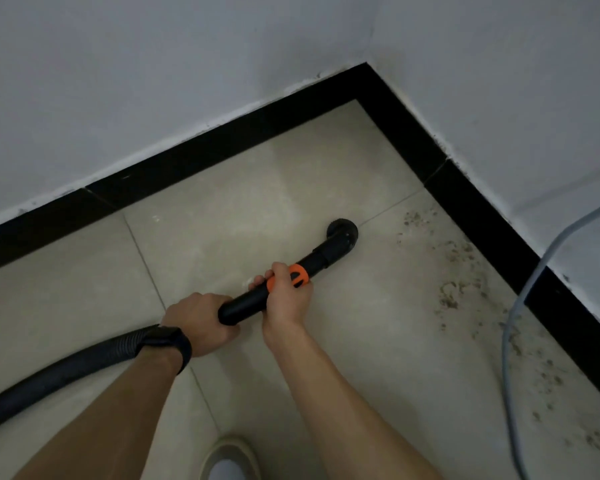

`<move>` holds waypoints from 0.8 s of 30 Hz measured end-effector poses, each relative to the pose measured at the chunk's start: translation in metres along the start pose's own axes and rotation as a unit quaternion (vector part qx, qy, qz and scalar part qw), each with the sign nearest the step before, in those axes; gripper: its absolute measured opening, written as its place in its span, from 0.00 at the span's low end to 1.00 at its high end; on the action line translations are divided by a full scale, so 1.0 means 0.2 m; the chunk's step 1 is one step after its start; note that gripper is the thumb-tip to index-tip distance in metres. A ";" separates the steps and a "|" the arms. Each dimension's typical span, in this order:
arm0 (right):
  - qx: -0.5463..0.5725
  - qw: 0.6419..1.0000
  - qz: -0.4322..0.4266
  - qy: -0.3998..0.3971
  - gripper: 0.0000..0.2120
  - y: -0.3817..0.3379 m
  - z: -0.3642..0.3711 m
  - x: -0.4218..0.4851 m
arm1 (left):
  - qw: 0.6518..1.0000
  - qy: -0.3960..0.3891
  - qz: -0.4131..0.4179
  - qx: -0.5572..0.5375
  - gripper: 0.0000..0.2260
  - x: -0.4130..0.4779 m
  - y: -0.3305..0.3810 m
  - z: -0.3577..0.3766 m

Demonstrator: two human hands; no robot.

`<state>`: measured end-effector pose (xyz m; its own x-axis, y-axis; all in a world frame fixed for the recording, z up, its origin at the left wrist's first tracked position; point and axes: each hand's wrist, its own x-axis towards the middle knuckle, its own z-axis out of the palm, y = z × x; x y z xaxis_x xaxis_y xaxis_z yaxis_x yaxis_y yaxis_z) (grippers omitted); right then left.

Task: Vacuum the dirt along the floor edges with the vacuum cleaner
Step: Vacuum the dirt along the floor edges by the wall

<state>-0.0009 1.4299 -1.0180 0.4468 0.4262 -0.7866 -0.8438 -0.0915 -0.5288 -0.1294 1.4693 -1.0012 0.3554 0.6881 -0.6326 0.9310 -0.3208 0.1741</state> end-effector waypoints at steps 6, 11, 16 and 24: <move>0.017 0.999 0.001 0.039 0.11 0.14 -0.12 -0.12 | 0.997 -0.015 0.047 0.067 0.09 -0.08 -0.10 0.09; 0.023 0.997 -0.018 0.067 0.12 0.01 -0.18 -0.10 | 0.994 -0.022 0.076 0.070 0.09 -0.03 0.03 0.08; 0.009 0.995 -0.042 0.085 0.12 -0.18 -0.20 -0.02 | 0.996 -0.025 0.085 0.031 0.09 0.04 0.22 0.05; -0.021 0.997 -0.049 0.048 0.11 -0.39 -0.28 0.11 | 0.996 0.008 0.090 0.011 0.10 0.11 0.45 0.06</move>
<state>0.0905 1.3965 -1.0111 0.5551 0.3471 -0.7559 -0.7822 -0.0911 -0.6163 -0.0393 1.4486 -1.0081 0.5171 0.6292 -0.5803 0.8506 -0.4529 0.2670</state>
